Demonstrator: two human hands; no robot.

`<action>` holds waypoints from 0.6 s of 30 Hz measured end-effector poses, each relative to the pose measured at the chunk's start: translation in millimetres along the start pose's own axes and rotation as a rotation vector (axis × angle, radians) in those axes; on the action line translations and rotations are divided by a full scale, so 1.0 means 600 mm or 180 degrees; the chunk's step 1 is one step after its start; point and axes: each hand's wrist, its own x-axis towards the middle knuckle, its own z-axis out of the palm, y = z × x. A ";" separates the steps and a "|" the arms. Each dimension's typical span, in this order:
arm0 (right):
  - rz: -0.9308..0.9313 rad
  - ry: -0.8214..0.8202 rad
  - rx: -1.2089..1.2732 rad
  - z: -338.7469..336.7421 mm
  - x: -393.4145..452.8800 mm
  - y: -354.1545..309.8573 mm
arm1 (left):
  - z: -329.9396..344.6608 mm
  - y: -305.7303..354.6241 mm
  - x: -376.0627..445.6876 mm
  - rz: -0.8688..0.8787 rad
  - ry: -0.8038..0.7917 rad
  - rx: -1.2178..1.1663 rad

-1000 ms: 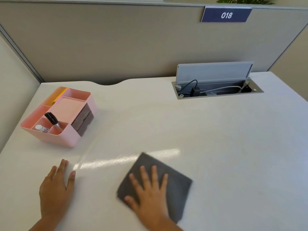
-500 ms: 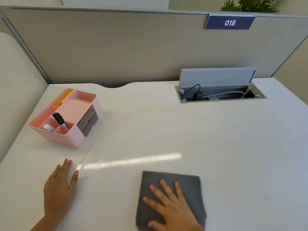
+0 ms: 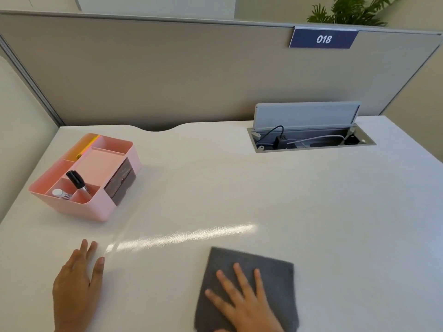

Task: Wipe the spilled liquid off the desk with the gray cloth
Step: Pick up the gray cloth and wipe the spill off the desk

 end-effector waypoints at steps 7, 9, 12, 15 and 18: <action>-0.1514 -0.0488 -0.0139 -0.029 0.108 -0.115 | -0.006 0.006 -0.001 0.0005 -0.0091 0.0023; -0.1896 -0.0401 -0.0159 -0.043 0.141 -0.116 | -0.005 0.004 -0.002 0.0018 -0.0106 0.0013; -0.1958 -0.0449 0.0832 -0.054 0.204 -0.116 | -0.003 0.005 -0.001 -0.0005 -0.0143 0.0042; -0.1596 -0.0549 0.1346 -0.051 0.280 -0.118 | -0.002 0.004 0.001 -0.0051 -0.0148 0.0088; -0.1163 -0.0465 0.1272 -0.042 0.352 -0.102 | -0.005 0.003 -0.001 -0.0037 -0.0169 0.0078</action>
